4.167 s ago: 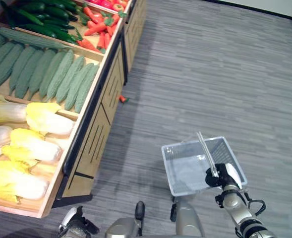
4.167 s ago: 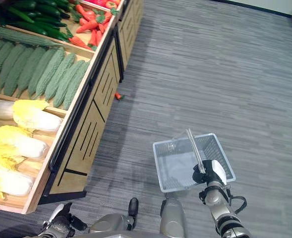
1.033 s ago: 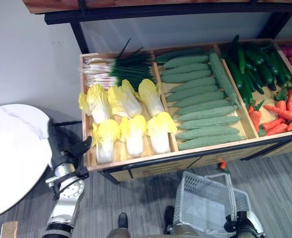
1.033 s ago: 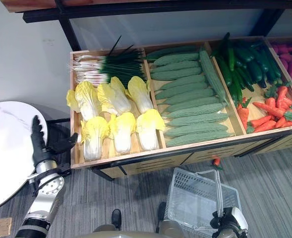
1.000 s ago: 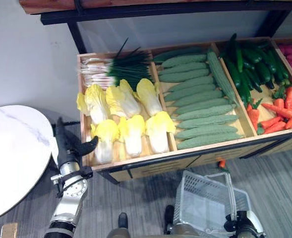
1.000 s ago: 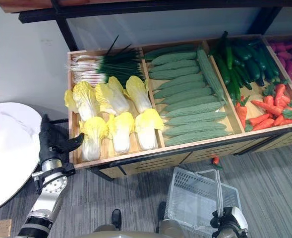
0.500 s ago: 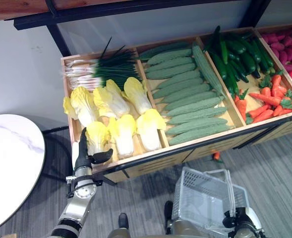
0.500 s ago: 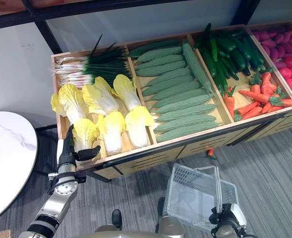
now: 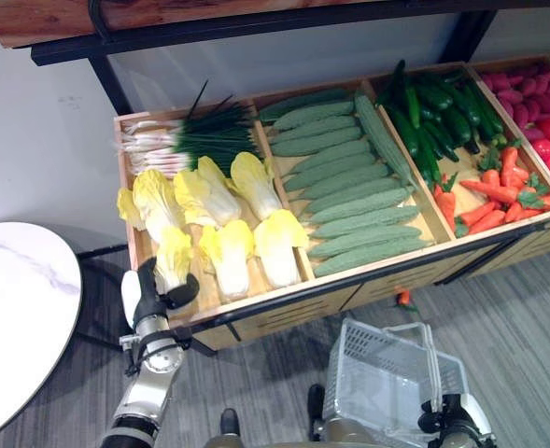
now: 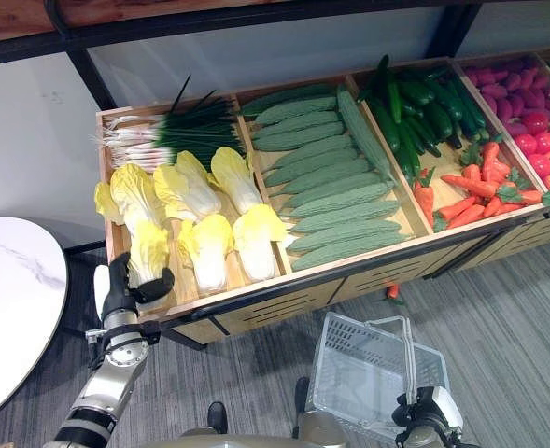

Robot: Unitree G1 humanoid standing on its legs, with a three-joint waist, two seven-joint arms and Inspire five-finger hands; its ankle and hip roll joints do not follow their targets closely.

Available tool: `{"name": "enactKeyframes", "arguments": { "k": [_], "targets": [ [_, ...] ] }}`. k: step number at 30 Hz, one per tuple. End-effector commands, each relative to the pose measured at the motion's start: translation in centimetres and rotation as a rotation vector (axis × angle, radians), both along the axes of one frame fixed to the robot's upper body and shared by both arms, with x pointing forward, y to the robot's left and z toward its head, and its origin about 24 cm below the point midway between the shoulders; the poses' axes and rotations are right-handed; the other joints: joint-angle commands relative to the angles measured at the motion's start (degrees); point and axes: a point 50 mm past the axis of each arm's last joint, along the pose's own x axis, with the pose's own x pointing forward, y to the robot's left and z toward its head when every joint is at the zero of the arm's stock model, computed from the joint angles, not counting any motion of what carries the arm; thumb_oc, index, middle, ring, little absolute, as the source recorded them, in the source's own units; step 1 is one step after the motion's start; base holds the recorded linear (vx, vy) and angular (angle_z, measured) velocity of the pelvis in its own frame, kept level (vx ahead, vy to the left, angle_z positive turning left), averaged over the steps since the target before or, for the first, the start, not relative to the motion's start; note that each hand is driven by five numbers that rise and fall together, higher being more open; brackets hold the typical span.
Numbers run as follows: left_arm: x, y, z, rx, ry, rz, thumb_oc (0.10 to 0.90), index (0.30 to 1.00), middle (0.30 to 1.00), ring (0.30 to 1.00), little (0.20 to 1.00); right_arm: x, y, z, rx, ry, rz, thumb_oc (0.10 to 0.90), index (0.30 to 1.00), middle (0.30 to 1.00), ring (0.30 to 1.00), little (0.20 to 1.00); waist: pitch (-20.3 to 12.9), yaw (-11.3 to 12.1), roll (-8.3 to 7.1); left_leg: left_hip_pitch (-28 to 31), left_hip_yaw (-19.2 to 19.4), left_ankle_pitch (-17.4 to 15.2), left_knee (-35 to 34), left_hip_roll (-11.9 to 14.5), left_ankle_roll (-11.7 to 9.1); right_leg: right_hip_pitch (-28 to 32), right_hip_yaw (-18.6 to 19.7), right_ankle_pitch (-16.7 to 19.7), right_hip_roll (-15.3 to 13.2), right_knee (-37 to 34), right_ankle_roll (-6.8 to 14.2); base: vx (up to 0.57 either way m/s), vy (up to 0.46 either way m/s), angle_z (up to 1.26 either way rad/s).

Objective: Get the vegetables into the basket

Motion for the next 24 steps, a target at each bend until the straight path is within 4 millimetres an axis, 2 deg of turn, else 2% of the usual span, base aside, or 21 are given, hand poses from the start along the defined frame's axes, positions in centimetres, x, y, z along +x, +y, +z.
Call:
{"name": "enactKeyframes", "arguments": {
  "k": [1,3,4,5,6,8,10,14,17,18,19,20,22,23,24],
  "targets": [
    [1.8,0.1,7.7,0.007,-0.420,-0.072,0.400,0.300,0.300,0.300,0.300,0.0,-1.5,0.7,-0.088,-0.002,-0.001,0.400,0.300,0.300,0.300,0.300,-1.26,0.30,-2.22,0.20,-3.36,-3.13,0.04,2.07,-1.83,0.62,0.23,-1.58,-6.50,-0.01,7.67,-0.01,0.009,0.05],
    [1.6,0.0,7.9,-0.010,-0.435,-0.092,0.400,0.300,0.300,0.300,0.300,0.0,-1.3,0.6,-0.081,-0.001,0.004,0.400,0.300,0.300,0.300,0.300,-1.23,0.36,-2.27,0.31,-3.31,-3.16,0.04,2.04,-1.84,0.69,0.19,-1.57,-6.55,-0.01,7.72,0.00,0.003,0.02],
    [1.2,-0.3,8.5,-0.062,-0.475,-0.174,0.400,0.300,0.300,0.300,0.300,0.0,-1.3,0.6,-0.066,0.000,0.004,0.400,0.300,0.300,0.300,0.300,-1.22,0.47,-2.31,0.41,-3.23,-3.17,0.04,2.02,-1.84,0.86,0.31,-1.56,-6.70,-0.01,7.71,0.00,0.000,0.00],
    [0.8,-0.7,8.4,-0.302,-0.516,-0.286,0.400,0.300,0.300,0.300,0.300,0.0,-1.4,0.6,-0.053,0.007,0.001,0.400,0.300,0.300,0.300,0.300,-1.26,0.58,-2.22,0.50,-3.27,-3.05,0.04,1.89,-1.82,0.93,0.42,-1.46,-6.81,-0.01,7.71,0.00,0.000,0.00],
    [0.8,-0.6,8.4,-0.305,-0.515,-0.288,0.400,0.300,0.300,0.300,0.300,0.0,-1.4,0.6,-0.053,0.007,0.001,0.400,0.300,0.300,0.300,0.300,-1.28,0.56,-2.21,0.53,-3.26,-3.07,0.04,1.90,-1.82,0.94,0.43,-1.47,-6.80,-0.01,7.71,0.00,0.000,0.00],
    [0.4,-1.4,7.1,-0.576,-0.497,-0.430,0.400,0.300,0.300,0.300,0.300,0.0,-1.4,0.6,-0.027,0.011,0.004,0.400,0.300,0.300,0.300,0.300,-1.40,0.55,-2.20,0.66,-3.32,-3.01,0.04,1.78,-1.77,1.04,0.52,-1.35,-6.91,-0.01,7.72,-0.01,0.016,0.00],
    [0.0,-1.7,5.6,-0.659,-0.401,-0.597,0.400,0.300,0.300,0.300,0.300,0.0,-1.7,0.6,-0.001,0.006,-0.010,0.400,0.300,0.300,0.300,0.300,-1.54,0.56,-2.20,1.04,-3.25,-3.34,0.04,1.57,-1.55,1.35,0.58,-1.35,-7.08,-0.01,7.90,0.01,0.052,0.00],
    [-0.2,-2.1,5.5,-0.691,-0.385,-0.697,0.400,0.300,0.300,0.300,0.300,0.7,-2.0,1.0,0.008,-0.018,-0.008,0.400,0.300,0.300,0.300,0.300,-1.18,0.84,-2.70,2.24,-2.48,-4.13,0.04,0.74,-0.62,1.60,1.19,-0.99,-7.76,-0.01,8.42,0.01,0.080,0.00],
    [-0.2,-2.5,6.2,-0.667,-0.396,-0.755,0.400,0.300,0.300,0.300,0.300,1.0,-2.1,1.1,0.007,-0.030,-0.009,0.400,0.300,0.300,0.300,0.300,-0.69,1.23,-3.15,2.91,-1.74,-4.43,0.04,-0.17,0.10,1.73,1.95,-0.41,-8.29,-0.01,8.77,0.00,0.094,-0.11],
    [-0.1,-2.8,6.7,-0.636,-0.396,-0.794,0.400,0.300,0.300,0.300,0.300,1.2,-2.1,1.2,0.014,-0.043,-0.020,0.400,0.300,0.300,0.300,0.300,-0.43,1.20,-3.46,3.02,-1.47,-4.84,0.45,-0.68,0.54,1.70,2.33,0.05,-8.78,0.16,9.04,-0.05,0.231,-0.25],
    [0.2,-3.7,8.0,-0.582,-0.407,-0.890,0.400,0.300,0.300,0.300,0.300,0.8,-2.1,1.0,0.026,-0.039,-0.037,0.400,0.300,0.300,0.300,0.300,0.46,0.65,-4.01,2.61,-1.22,-6.20,2.27,-2.24,1.75,0.35,3.59,0.73,-10.33,2.81,9.89,-0.08,0.302,-0.24],
    [0.3,-4.0,8.4,-0.560,-0.408,-0.920,0.400,0.300,0.300,0.300,0.300,0.3,-2.1,0.9,0.033,-0.028,-0.043,0.400,0.300,0.300,0.300,0.300,0.74,0.15,-4.33,2.71,-0.91,-6.43,2.27,-2.94,2.23,-0.34,4.22,1.87,-11.04,3.43,10.41,-0.12,0.370,-0.23],
    [0.4,-4.5,9.2,-0.520,-0.422,-0.973,0.400,0.300,0.300,0.300,0.300,-0.1,-1.8,0.7,0.049,-0.027,-0.058,0.400,0.300,0.300,0.300,0.300,1.45,-0.96,-5.21,2.60,0.66,-6.48,1.63,-5.10,3.13,-2.90,6.73,7.77,-12.64,3.12,12.05,-0.16,0.281,-0.28],
    [0.5,-4.8,9.9,-0.507,-0.440,-1.013,0.400,0.300,0.300,0.300,0.300,0.0,-1.7,0.7,0.054,-0.039,-0.066,0.400,0.300,0.300,0.300,0.300,2.16,-1.63,-5.34,1.86,2.64,-6.24,1.64,-5.72,3.36,-5.40,7.34,12.16,-13.45,2.13,12.10,-0.21,0.203,-0.53],
    [0.6,-4.7,9.8,-0.501,-0.439,-1.006,0.400,0.300,0.300,0.300,0.300,0.3,-1.5,0.7,0.058,-0.045,-0.059,0.400,0.300,0.300,0.300,0.300,2.61,-1.45,-5.02,1.78,3.67,-6.51,1.96,-5.51,3.68,-6.07,6.95,11.96,-13.30,2.05,12.10,-0.30,0.245,-0.95]
  ]
}}
